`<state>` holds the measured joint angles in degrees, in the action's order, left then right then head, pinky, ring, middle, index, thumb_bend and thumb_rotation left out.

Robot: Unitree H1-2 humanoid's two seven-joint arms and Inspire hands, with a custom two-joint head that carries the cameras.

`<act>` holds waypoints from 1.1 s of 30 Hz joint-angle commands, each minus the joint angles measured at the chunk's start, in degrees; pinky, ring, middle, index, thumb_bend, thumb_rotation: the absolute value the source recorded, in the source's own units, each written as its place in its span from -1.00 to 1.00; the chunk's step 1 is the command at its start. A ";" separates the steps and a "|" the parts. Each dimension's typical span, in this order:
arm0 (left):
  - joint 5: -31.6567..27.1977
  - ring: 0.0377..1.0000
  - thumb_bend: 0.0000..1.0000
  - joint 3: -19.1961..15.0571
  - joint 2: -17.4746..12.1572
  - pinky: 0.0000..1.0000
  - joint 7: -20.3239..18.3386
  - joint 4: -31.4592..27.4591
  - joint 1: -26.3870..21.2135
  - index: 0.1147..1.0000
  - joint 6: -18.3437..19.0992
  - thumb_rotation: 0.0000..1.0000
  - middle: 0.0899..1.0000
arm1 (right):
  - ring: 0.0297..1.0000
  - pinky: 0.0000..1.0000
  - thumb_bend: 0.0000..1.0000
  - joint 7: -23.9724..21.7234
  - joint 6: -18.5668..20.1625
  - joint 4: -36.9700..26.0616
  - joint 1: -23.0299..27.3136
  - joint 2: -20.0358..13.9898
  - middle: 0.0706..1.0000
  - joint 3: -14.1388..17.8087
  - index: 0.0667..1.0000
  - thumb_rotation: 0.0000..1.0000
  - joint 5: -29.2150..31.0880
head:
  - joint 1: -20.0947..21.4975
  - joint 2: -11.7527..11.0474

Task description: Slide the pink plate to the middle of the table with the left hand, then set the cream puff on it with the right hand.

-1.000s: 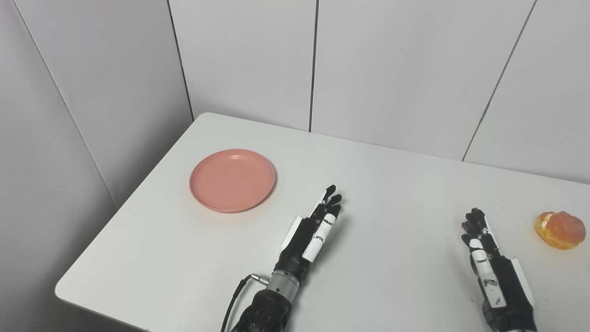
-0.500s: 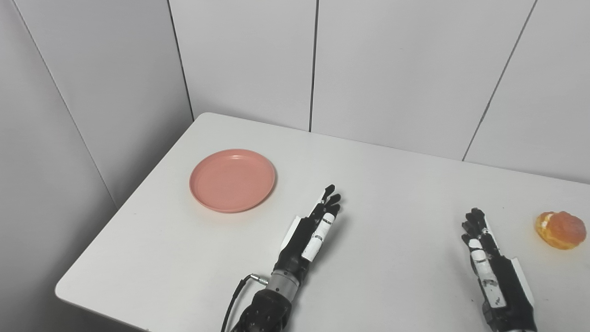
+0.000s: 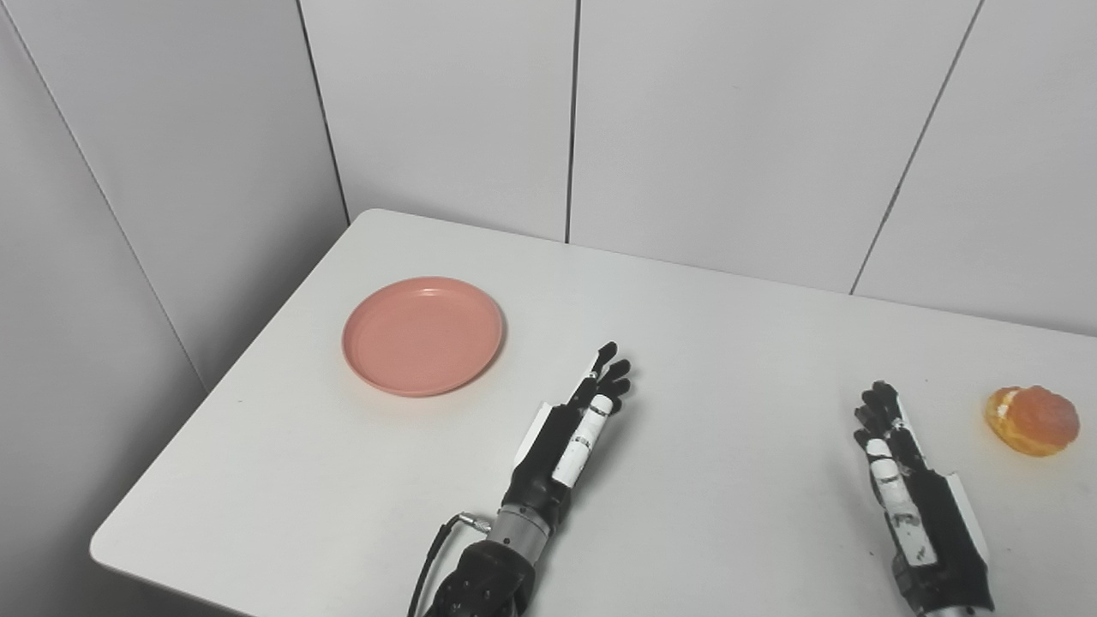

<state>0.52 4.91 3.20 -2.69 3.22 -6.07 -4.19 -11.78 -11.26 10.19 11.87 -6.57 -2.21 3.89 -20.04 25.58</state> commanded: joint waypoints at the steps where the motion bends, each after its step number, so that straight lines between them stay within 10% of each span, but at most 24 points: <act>1: -0.34 0.90 -0.23 0.20 -0.38 0.90 -0.62 -0.73 2.23 0.91 1.17 1.00 0.91 | 1.00 1.00 -0.67 -0.47 -1.60 5.23 -3.11 0.25 1.00 -0.08 1.00 0.70 0.71 | -0.07 0.12; 33: -2.41 0.85 -0.05 -6.30 -4.51 0.87 0.08 -15.39 -7.72 0.88 7.44 0.92 0.89 | 1.00 1.00 -0.66 -0.34 -1.31 6.25 -2.42 0.50 1.00 -0.04 1.00 0.72 0.40 | -0.73 -0.11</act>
<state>-1.05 -0.98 -0.83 -2.98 -9.59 -11.00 3.58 -12.00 -11.26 11.44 13.07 -6.55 -2.00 3.94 -20.74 25.40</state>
